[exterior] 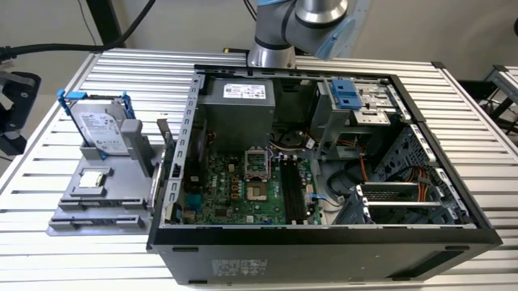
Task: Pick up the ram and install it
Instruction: 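Pick up the ram and move it above insertion slot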
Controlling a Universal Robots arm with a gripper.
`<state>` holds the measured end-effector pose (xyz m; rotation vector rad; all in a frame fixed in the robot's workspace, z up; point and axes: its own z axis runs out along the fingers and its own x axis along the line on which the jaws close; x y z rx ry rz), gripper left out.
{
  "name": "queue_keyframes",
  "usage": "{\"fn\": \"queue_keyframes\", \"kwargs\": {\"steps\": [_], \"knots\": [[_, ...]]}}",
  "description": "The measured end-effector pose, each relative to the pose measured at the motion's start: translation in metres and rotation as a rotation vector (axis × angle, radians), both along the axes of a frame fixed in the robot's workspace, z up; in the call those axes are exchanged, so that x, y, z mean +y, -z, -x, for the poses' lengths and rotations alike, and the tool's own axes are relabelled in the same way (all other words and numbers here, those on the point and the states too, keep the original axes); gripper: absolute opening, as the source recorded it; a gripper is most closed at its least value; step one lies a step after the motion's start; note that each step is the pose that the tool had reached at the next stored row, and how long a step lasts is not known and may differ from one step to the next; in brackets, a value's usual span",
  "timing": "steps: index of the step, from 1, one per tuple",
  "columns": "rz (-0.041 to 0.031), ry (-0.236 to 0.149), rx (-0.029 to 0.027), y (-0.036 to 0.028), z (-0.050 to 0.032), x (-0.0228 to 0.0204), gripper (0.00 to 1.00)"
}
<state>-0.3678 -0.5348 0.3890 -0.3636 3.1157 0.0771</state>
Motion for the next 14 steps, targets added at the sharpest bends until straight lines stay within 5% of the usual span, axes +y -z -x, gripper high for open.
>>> {"fn": "queue_keyframes", "kwargs": {"steps": [9, 14], "knots": [[0.0001, -0.123, -0.0008, 0.0, 0.0001, 0.0036, 0.0], [0.0017, -0.176, -0.0077, 0.0, 0.0, 0.0062, 0.0]]}}
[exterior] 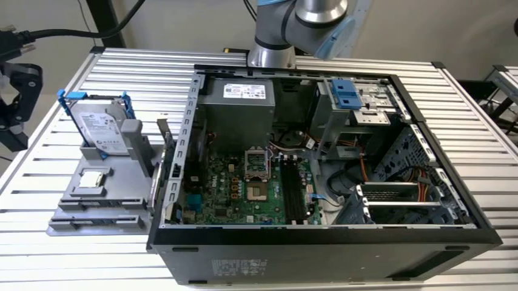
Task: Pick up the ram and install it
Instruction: 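Pick up the ram and move it above insertion slot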
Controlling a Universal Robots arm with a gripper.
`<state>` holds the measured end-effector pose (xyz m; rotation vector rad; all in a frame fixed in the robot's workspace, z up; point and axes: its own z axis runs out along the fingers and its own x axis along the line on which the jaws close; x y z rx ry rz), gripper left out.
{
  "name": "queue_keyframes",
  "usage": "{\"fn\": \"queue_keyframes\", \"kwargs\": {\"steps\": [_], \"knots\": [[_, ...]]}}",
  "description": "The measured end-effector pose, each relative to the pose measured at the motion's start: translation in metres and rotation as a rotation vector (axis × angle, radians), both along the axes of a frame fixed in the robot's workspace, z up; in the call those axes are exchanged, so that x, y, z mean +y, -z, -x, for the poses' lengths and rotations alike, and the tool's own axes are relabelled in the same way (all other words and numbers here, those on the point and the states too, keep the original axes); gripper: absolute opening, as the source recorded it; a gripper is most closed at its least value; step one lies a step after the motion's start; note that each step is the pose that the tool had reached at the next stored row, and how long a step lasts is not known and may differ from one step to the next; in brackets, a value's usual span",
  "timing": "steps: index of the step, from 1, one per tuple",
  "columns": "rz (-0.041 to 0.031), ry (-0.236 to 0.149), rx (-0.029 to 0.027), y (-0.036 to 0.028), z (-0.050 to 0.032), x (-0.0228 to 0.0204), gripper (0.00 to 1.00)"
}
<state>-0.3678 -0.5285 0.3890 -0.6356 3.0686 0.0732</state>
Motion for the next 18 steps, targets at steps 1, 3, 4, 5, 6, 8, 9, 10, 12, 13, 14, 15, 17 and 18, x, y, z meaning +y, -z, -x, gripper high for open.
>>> {"fn": "queue_keyframes", "kwargs": {"steps": [1, 3, 4, 5, 6, 8, 9, 10, 12, 13, 14, 15, 17, 18], "knots": [[0.0003, -0.011, -0.0022, 0.0, 0.0, 0.0003, 0.0], [0.0004, -0.04, -0.0043, 0.0001, 0.0, 0.0004, 0.0], [0.0004, -0.056, -0.0046, 0.0001, 0.0, 0.0004, 0.0], [0.0006, -0.071, -0.0048, 0.0, 0.0, 0.0005, 0.0], [0.001, -0.079, -0.0048, 0.0, 0.0, 0.0005, 0.0], [0.0016, -0.081, -0.0048, 0.0, 0.0, 0.0006, 0.0], [0.0017, -0.081, -0.0047, 0.0, 0.0, 0.0006, 0.0], [0.0017, -0.081, -0.0048, 0.0, 0.0, 0.0006, 0.0], [0.0017, -0.089, -0.0048, 0.0, 0.0, 0.0006, 0.0], [0.0016, -0.099, -0.0049, 0.0, 0.0, 0.0006, 0.0], [0.0017, -0.112, -0.0049, 0.0, 0.0001, 0.0006, 0.0], [0.0016, -0.127, -0.0049, 0.0, 0.0001, 0.0007, 0.0], [0.0015, -0.161, -0.005, 0.0, 0.0, 0.0006, 0.0], [0.0014, -0.179, -0.005, 0.0, 0.0001, 0.0006, 0.0]]}}
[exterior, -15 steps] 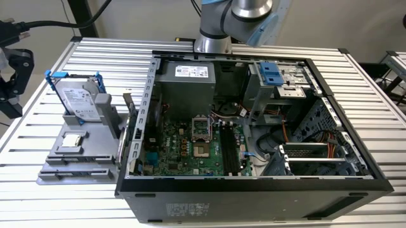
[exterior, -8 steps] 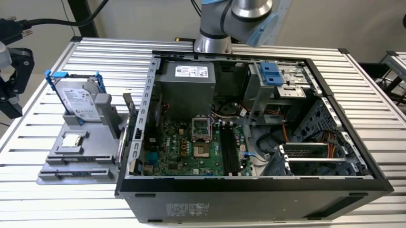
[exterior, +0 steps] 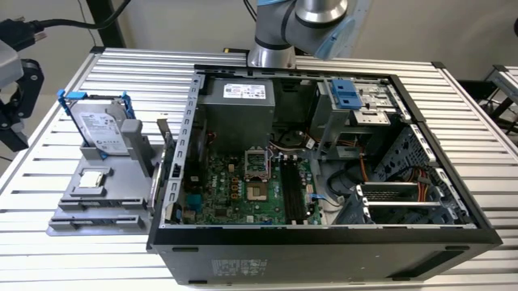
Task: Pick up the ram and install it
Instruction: 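Pick up the ram and move it above insertion slot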
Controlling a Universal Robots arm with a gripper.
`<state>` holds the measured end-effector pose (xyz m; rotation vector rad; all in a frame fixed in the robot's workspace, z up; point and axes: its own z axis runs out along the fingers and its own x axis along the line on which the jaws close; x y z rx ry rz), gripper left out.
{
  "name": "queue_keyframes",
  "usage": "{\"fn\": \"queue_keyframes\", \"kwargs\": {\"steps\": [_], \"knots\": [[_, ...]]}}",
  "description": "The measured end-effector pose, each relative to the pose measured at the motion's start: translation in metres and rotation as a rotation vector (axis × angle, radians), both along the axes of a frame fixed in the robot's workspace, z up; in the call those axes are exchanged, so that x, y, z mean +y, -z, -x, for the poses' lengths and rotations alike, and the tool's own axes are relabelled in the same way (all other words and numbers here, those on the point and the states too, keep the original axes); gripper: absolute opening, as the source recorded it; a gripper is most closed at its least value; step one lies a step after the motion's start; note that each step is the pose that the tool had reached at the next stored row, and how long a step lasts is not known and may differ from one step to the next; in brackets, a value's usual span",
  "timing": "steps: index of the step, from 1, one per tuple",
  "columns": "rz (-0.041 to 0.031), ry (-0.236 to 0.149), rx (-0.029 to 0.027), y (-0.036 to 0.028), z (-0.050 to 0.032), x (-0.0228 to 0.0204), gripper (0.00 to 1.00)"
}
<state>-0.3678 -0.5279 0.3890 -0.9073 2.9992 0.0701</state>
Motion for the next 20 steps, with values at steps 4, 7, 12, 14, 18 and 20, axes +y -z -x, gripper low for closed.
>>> {"fn": "queue_keyframes", "kwargs": {"steps": [4, 7, 12, 14, 18, 20], "knots": [[0.0, -0.072, 0.0, 0.0, 0.0, 0.0, 0.0], [0.0, -0.127, 0.0, 0.0, 0.0, 0.0, 0.0], [0.0001, -0.218, -0.0008, 0.0, 0.0, 0.0, 0.0], [0.0002, -0.254, -0.0018, -0.0001, 0.0, 0.0, 0.0], [0.0012, -0.322, -0.0088, -0.0001, -0.0001, 0.0, 0.0], [0.0017, -0.356, -0.0137, 0.0, -0.0001, 0.0, 0.0]]}}
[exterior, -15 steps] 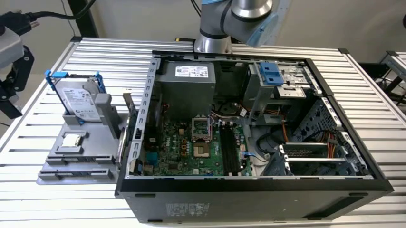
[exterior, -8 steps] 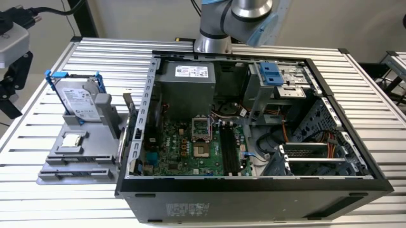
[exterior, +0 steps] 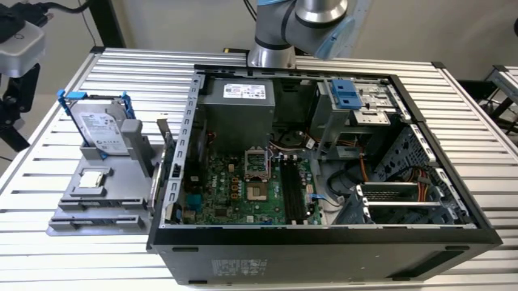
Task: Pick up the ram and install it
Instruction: 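Pick up the ram and move it above insertion slot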
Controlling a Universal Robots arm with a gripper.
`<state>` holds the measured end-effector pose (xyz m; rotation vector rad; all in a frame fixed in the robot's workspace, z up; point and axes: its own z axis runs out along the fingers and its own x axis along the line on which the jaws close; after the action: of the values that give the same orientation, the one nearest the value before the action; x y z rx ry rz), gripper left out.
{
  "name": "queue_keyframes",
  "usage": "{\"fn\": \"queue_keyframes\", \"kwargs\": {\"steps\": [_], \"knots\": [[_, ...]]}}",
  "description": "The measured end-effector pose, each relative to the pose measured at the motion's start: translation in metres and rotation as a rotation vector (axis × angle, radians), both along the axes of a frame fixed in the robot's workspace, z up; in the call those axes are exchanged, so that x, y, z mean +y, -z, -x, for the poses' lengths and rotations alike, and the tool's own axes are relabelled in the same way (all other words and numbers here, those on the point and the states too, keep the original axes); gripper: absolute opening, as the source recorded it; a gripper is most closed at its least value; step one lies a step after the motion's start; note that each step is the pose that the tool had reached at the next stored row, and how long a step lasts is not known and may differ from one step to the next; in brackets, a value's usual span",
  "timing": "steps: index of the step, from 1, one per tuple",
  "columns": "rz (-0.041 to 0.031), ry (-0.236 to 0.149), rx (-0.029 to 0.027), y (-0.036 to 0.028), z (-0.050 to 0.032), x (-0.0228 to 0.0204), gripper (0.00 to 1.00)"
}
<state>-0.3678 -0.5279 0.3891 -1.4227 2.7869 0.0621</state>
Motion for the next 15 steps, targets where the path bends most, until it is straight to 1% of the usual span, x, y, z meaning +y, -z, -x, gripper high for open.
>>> {"fn": "queue_keyframes", "kwargs": {"steps": [5, 8, 11, 15], "knots": [[0.0, -0.076, -0.0138, 0.0002, 0.0, 0.0, 0.0], [-0.0001, -0.121, -0.0203, 0.0004, 0.0, 0.0, 0.0], [-0.0004, -0.169, -0.0245, 0.0005, 0.0, 0.0, 0.0], [-0.0011, -0.233, -0.0268, 0.0008, 0.0001, 0.0002, 0.0]]}}
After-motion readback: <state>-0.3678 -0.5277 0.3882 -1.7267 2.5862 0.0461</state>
